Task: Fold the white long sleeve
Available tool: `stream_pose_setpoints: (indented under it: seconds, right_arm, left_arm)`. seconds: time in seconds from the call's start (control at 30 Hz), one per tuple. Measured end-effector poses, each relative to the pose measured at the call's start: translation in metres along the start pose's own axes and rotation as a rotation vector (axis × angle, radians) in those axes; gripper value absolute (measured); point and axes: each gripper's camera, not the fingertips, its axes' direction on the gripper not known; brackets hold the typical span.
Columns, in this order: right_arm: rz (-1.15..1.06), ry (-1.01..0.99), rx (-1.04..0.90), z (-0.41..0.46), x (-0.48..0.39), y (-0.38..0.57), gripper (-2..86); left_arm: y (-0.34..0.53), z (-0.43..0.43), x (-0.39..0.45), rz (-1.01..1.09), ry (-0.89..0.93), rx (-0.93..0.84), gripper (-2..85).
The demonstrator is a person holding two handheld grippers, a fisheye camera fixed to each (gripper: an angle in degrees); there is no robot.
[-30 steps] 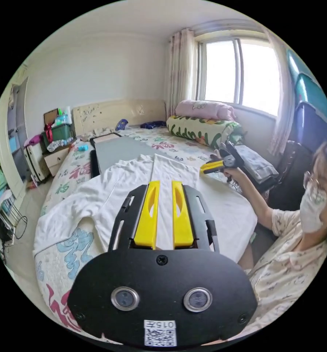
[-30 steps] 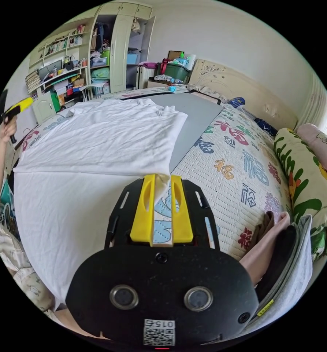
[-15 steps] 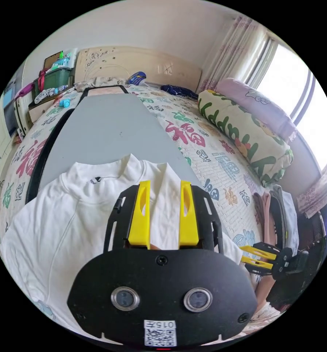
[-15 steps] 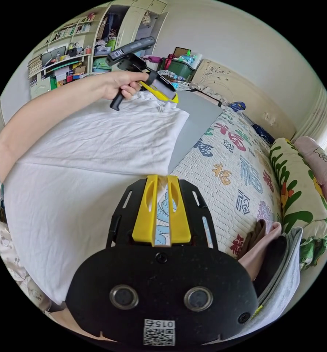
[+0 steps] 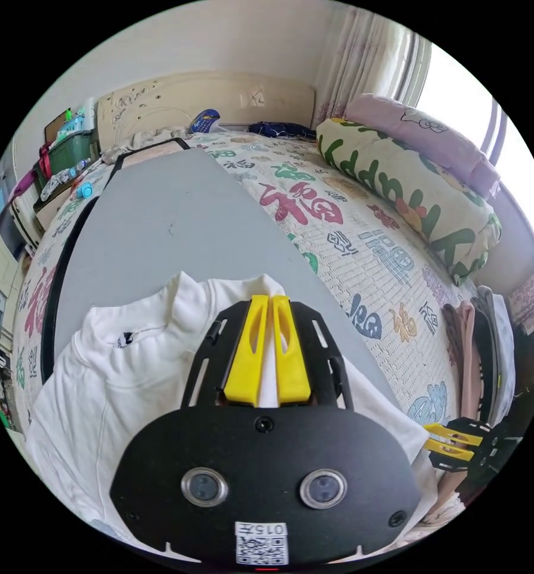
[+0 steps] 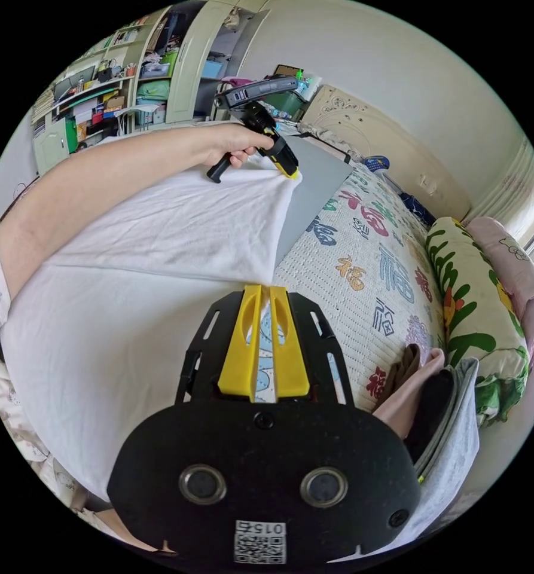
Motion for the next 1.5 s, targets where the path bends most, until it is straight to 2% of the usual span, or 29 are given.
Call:
stream_pose_setpoints:
  seconds: [0.2,0.37,0.5,0.6,0.73,0.87,0.97,1.1,1.17,1.27,1.33,1.5]
  right_arm:
    - [0.009,-0.005,-0.018,0.04,0.017,0.025,4.4]
    - [0.04,0.014,-0.028,0.054,0.035,0.057,6.4]
    - [0.048,0.102,0.031,0.057,0.039,0.084,5.7]
    - [0.025,0.038,0.125,0.055,0.037,0.105,5.6]
    - [-0.082,-0.011,0.329,0.025,0.0,0.135,4.8]
    - [-0.27,-0.112,0.629,-0.045,-0.079,0.202,0.3]
    - [-0.456,-0.21,0.693,-0.071,-0.14,0.255,1.3]
    - [-0.562,-0.261,0.655,-0.062,-0.194,0.297,3.7]
    - [-0.571,-0.289,0.591,-0.032,-0.22,0.308,5.2]
    - [-0.524,-0.29,0.558,0.016,-0.242,0.305,5.4]
    - [-0.494,-0.283,0.556,0.042,-0.252,0.299,5.5]
    - [-0.498,-0.32,0.508,0.1,-0.272,0.287,5.5]
  left_arm:
    - [0.006,0.011,0.038,0.074,-0.045,-0.08,5.2]
    - [0.039,-0.07,0.041,0.039,-0.014,0.041,7.1]
    - [0.103,-0.157,0.049,0.128,-0.017,0.109,7.2]
    - [0.203,-0.234,0.06,0.231,0.005,0.136,7.3]
    - [0.414,-0.342,0.078,0.328,0.042,0.253,7.3]
    - [0.637,-0.412,0.085,0.242,-0.037,0.461,6.8]
    - [0.747,-0.421,0.068,0.024,-0.103,0.539,6.7]
    - [0.822,-0.404,0.049,-0.156,-0.031,0.551,7.2]
    - [0.857,-0.393,0.048,-0.228,-0.024,0.597,5.8]
    - [0.89,-0.386,0.067,-0.246,-0.134,0.681,3.5]
    - [0.902,-0.379,0.076,-0.252,-0.159,0.67,2.7]
    - [0.946,-0.372,0.075,-0.275,-0.098,0.74,1.5]
